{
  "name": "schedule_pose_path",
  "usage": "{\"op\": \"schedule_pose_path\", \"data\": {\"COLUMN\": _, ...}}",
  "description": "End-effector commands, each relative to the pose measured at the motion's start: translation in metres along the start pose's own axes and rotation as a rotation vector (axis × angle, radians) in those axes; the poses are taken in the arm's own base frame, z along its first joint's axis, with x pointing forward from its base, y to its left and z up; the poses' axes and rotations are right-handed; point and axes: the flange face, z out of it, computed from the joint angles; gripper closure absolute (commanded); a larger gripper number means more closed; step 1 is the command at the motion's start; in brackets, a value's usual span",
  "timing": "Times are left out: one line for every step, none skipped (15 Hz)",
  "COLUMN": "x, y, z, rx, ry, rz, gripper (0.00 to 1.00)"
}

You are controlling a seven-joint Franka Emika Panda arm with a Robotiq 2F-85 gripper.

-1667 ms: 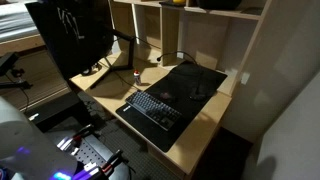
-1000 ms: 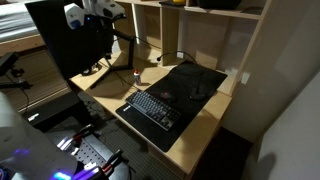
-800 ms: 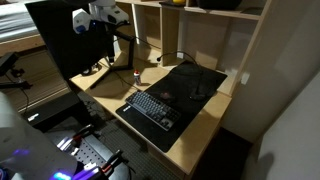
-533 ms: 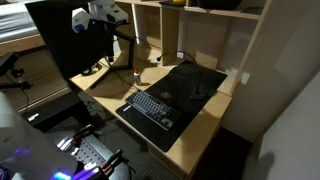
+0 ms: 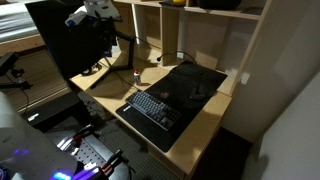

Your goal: Move the mouse to the right side of the desk

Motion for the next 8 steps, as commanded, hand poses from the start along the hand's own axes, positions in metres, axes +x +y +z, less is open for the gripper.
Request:
{"op": "schedule_pose_path", "data": {"x": -0.001, "y": -0.001, "z": 0.000, "rx": 0.001, "ry": 0.005, "rz": 0.017, "gripper": 0.00}}
{"op": "schedule_pose_path", "data": {"x": -0.001, "y": -0.002, "z": 0.000, "rx": 0.002, "ry": 0.007, "rz": 0.025, "gripper": 0.00}}
{"op": "schedule_pose_path", "data": {"x": -0.001, "y": -0.001, "z": 0.000, "rx": 0.002, "ry": 0.007, "rz": 0.029, "gripper": 0.00}}
{"op": "schedule_pose_path", "data": {"x": 0.000, "y": -0.001, "z": 0.000, "rx": 0.002, "ry": 0.008, "rz": 0.031, "gripper": 0.00}}
{"op": "schedule_pose_path", "data": {"x": 0.011, "y": -0.001, "z": 0.011, "rx": -0.011, "ry": 0.003, "rz": 0.064, "gripper": 0.00}}
{"op": "schedule_pose_path", "data": {"x": 0.042, "y": 0.009, "z": 0.030, "rx": -0.023, "ry": 0.016, "rz": 0.169, "gripper": 0.00}}
{"op": "schedule_pose_path", "data": {"x": 0.047, "y": 0.010, "z": 0.033, "rx": -0.020, "ry": 0.014, "rz": 0.227, "gripper": 0.00}}
{"op": "schedule_pose_path", "data": {"x": 0.056, "y": 0.011, "z": 0.039, "rx": -0.011, "ry": -0.001, "rz": 0.289, "gripper": 0.00}}
